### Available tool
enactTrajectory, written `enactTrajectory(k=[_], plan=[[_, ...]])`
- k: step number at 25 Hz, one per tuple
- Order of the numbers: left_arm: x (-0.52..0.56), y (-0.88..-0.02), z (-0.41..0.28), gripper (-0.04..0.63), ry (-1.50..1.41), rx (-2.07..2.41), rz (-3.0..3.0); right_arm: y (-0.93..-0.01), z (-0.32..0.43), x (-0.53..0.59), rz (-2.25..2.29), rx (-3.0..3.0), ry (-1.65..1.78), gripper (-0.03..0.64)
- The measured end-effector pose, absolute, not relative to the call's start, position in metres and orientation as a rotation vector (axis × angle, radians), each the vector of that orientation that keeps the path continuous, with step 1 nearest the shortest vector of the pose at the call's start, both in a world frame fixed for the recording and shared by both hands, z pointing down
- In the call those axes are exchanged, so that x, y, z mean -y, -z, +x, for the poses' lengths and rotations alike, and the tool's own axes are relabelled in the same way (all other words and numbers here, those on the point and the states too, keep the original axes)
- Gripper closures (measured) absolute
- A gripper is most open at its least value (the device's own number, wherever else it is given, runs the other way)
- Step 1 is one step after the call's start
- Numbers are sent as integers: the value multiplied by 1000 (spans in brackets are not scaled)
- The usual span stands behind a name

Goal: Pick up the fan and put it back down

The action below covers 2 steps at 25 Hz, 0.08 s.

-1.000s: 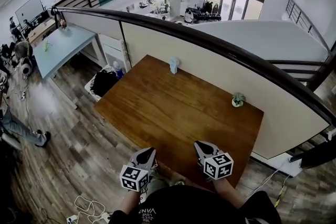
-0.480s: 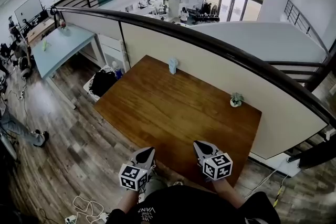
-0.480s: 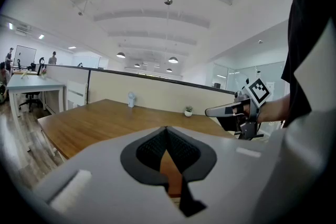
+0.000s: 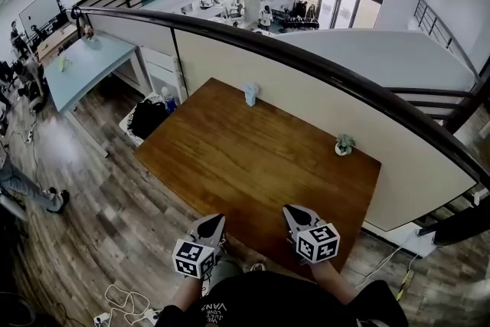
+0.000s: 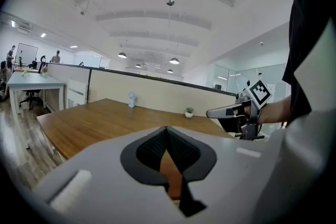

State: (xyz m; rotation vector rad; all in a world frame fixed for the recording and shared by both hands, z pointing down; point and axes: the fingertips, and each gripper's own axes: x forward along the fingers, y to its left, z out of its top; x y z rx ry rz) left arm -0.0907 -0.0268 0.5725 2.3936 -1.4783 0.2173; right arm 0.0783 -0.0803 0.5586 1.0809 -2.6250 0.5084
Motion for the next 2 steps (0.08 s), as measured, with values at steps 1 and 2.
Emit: enactTrajectory(k=[1, 2], plan=[[27, -573, -91, 584, -218, 1477, 2393, -558, 78, 81, 1082, 2625, -511, 604], [28, -573, -91, 584, -218, 1475, 2392, -558, 78, 81, 1083, 2625, -514, 604]])
